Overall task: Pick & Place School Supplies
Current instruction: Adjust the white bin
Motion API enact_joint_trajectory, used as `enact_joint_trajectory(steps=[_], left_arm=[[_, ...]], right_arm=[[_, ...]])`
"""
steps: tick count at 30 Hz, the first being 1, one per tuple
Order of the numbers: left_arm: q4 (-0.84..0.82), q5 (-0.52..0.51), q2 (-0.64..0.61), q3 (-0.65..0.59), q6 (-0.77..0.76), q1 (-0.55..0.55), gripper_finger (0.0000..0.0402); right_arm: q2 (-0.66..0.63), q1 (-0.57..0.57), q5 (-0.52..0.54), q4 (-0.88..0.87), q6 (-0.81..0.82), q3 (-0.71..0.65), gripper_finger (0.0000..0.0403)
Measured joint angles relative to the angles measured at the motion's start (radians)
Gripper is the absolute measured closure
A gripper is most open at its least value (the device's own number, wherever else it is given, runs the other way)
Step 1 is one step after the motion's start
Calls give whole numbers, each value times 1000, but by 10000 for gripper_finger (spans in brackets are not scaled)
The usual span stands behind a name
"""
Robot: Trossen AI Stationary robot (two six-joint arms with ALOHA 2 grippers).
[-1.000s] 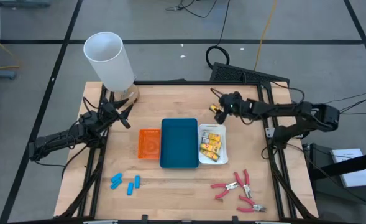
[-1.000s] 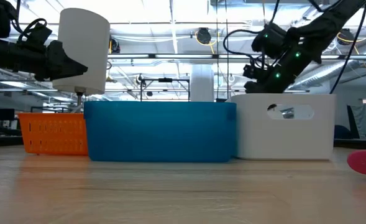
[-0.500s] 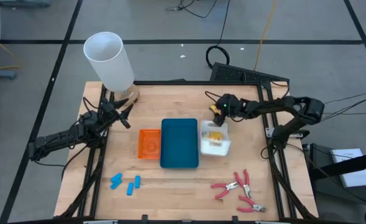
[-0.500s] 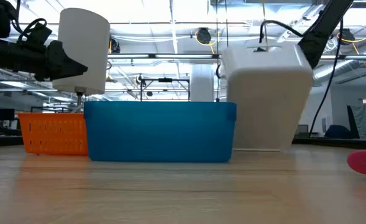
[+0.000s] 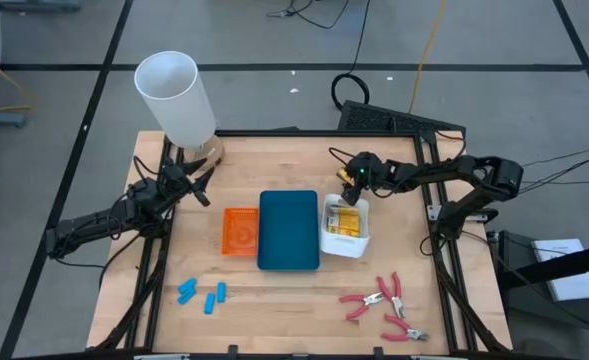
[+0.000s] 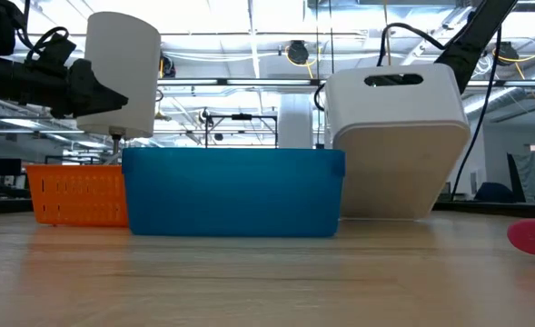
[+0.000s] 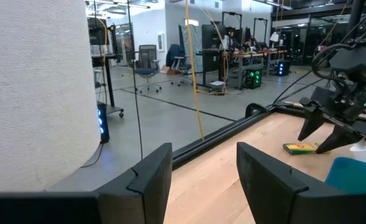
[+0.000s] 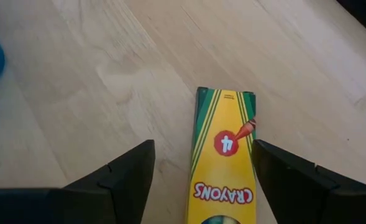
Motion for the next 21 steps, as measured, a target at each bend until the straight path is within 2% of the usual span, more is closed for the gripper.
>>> enact_joint_trajectory(steps=[8, 21], left_arm=[[0, 0, 0, 0, 0, 0, 220], [0, 0, 0, 0, 0, 0, 220]], right_arm=[[-5, 17, -1, 11, 2, 0, 144], [-153, 79, 0, 15, 2, 0, 145]])
